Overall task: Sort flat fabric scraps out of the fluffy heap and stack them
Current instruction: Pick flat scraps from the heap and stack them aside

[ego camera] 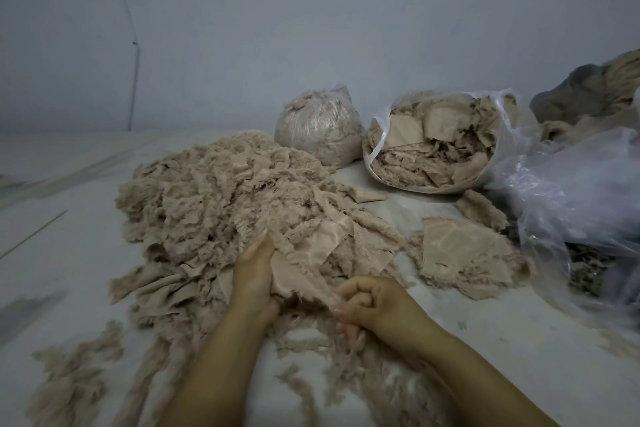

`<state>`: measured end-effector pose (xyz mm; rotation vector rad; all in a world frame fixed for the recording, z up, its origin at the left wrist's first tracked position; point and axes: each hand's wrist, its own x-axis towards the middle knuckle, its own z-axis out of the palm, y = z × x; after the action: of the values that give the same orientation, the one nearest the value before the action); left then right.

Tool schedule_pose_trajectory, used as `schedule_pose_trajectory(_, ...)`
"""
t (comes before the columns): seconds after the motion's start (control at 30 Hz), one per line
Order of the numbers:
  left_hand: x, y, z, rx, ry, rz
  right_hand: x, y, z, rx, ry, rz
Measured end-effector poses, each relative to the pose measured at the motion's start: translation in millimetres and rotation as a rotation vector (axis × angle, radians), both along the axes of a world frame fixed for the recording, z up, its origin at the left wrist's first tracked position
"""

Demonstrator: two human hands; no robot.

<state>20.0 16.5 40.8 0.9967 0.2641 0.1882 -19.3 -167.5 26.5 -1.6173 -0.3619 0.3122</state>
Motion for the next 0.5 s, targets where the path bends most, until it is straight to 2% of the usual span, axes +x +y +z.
schedule_pose_trajectory(0.07,3,5,1,0.005,0.009,0.094,-2,-3,0,-0.04,0.033,0.086)
schedule_pose_trajectory(0.13,6,16,1,0.129,0.005,0.148,-4,-6,1,-0.081,0.081,0.165)
schedule_pose_trajectory(0.23,-4,7,-2,0.344,0.004,-0.102,-1,-4,5,-0.206,-0.047,0.011)
schedule_pose_trajectory(0.33,-18,-20,-3,0.492,-0.124,-0.406,0,10,4,-0.371,-0.266,-0.231)
schedule_pose_trajectory(0.4,-22,-31,-1,0.545,-0.198,-0.463,0,17,0,-0.289,-0.271,-0.282)
schedule_pose_trajectory(0.5,-22,-32,1,0.566,-0.193,-0.375,6,15,-2,0.009,-0.202,-0.508)
